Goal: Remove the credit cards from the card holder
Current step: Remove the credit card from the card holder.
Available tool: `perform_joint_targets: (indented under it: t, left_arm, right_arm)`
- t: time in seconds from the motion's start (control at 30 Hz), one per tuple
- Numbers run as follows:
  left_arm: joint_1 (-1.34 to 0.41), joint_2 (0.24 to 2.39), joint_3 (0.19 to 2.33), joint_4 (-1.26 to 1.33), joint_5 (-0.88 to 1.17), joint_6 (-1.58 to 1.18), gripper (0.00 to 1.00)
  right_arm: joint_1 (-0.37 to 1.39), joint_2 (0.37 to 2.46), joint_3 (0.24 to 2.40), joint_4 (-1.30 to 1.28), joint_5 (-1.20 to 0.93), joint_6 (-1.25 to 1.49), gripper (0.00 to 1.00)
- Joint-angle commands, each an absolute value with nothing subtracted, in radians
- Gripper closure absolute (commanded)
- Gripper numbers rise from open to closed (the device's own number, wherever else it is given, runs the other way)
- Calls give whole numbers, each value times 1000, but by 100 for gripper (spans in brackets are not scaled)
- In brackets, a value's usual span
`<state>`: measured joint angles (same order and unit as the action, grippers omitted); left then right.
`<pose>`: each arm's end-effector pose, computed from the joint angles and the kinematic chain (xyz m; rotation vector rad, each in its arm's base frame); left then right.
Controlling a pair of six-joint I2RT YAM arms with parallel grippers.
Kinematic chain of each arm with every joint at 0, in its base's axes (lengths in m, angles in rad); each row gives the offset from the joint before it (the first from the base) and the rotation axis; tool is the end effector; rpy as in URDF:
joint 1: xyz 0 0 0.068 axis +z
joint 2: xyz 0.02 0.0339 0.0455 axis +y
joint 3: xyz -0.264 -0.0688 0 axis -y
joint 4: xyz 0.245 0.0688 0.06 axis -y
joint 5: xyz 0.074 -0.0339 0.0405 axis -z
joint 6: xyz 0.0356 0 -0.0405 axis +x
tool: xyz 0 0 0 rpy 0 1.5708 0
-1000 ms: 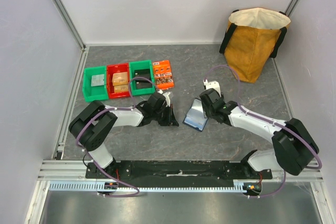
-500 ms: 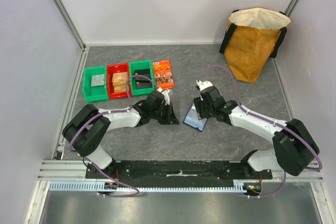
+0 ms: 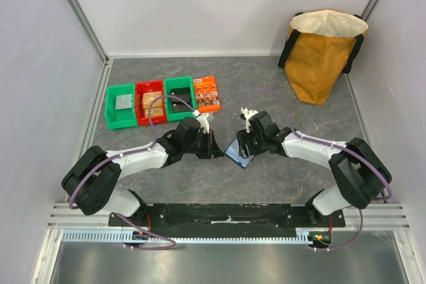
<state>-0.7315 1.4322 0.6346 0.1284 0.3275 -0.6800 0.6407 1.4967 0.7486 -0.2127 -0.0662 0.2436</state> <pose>0.2023 -0.1969 0.1747 0.2580 2.4348 -1.0732 0.2259 0.1714 0.1643 -0.5364 2.5291 0.4256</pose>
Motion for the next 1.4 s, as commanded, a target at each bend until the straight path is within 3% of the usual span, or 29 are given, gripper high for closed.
perform_joint_targets:
  t: [0.0,0.2,0.47,0.63,0.97,1.37]
  left_arm:
    - [-729,1361,611,120,284,-678,89]
    - [-729,1328,588,106,259,-673,90]
    - [-727,1403,609,133,238,-657,92]
    - [-715,1483,676,137,233,-624,94]
    - [-707,1632,750,144,241,-595,98]
    - [-710,1556,583,190,288,-679,98]
  right_arm:
    - [727,1463,716,-132,-124,371,30]
    - [866,1463,735,-110,35,488,30]
    - [908,1473,793,-161,242,476,22]
    - [907,1495,831,-163,264,448,27]
    - [907,1618,897,-166,325,437,21]
    - [946,1693,862,-75,40,295,34]
